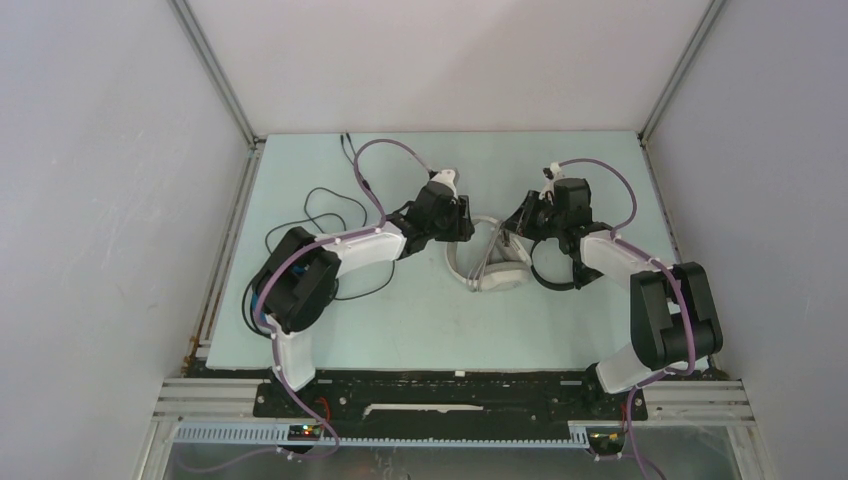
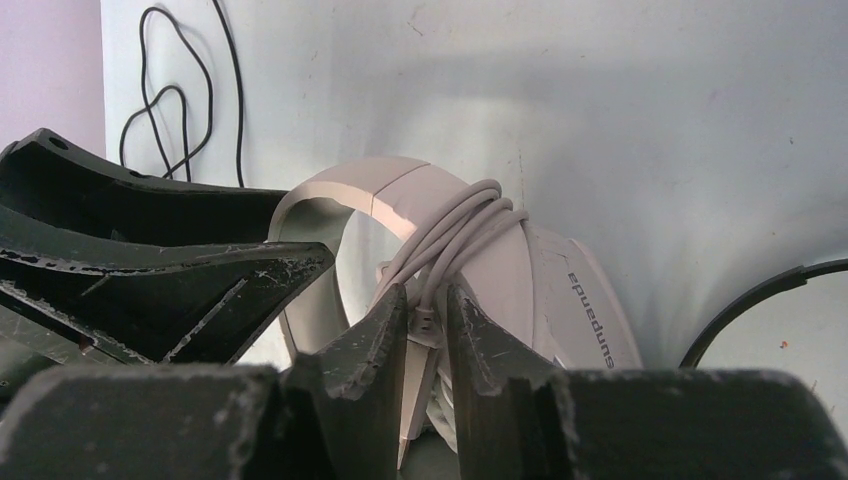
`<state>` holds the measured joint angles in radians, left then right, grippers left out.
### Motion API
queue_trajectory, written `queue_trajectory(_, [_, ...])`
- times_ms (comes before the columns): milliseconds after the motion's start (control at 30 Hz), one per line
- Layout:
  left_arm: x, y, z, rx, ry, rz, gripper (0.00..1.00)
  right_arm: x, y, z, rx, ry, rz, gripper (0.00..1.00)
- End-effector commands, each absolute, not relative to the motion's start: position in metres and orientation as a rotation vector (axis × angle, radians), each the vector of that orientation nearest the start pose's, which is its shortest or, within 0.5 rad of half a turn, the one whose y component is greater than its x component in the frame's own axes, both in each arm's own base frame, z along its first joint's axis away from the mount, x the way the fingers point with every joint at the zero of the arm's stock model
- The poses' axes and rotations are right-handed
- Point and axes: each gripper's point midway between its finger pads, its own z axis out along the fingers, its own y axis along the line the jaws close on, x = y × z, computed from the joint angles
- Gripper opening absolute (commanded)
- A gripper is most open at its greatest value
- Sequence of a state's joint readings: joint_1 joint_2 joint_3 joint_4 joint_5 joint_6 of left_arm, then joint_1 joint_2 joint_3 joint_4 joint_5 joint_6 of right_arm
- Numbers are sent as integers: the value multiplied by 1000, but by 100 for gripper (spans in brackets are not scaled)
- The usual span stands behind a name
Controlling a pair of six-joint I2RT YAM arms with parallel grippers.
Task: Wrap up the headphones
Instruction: Place the headphones at the center of the board.
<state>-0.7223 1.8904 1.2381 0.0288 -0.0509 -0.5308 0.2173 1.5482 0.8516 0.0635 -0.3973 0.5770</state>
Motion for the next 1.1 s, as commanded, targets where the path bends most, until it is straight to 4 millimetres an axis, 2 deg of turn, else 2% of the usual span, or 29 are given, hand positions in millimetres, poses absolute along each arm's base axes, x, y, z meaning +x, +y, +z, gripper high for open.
queue_trajectory(0, [391, -379, 172, 213, 2055, -796, 60, 362, 183, 109, 150, 2303, 923, 25])
queue_trajectory(300, [390, -379, 174, 219, 2051, -794, 61, 366, 188, 126, 128, 2269, 960, 27])
queue_trajectory(533, [389, -377, 176, 231, 2048, -786, 62, 369, 190, 128, 115, 2265, 969, 27])
queue_trajectory(900, [391, -368, 192, 227, 2009, -745, 63, 375, 191, 142, 87, 2237, 963, 30])
queue_trajectory(1067, [392, -362, 198, 224, 1994, -721, 63, 373, 188, 138, 104, 2272, 942, 31])
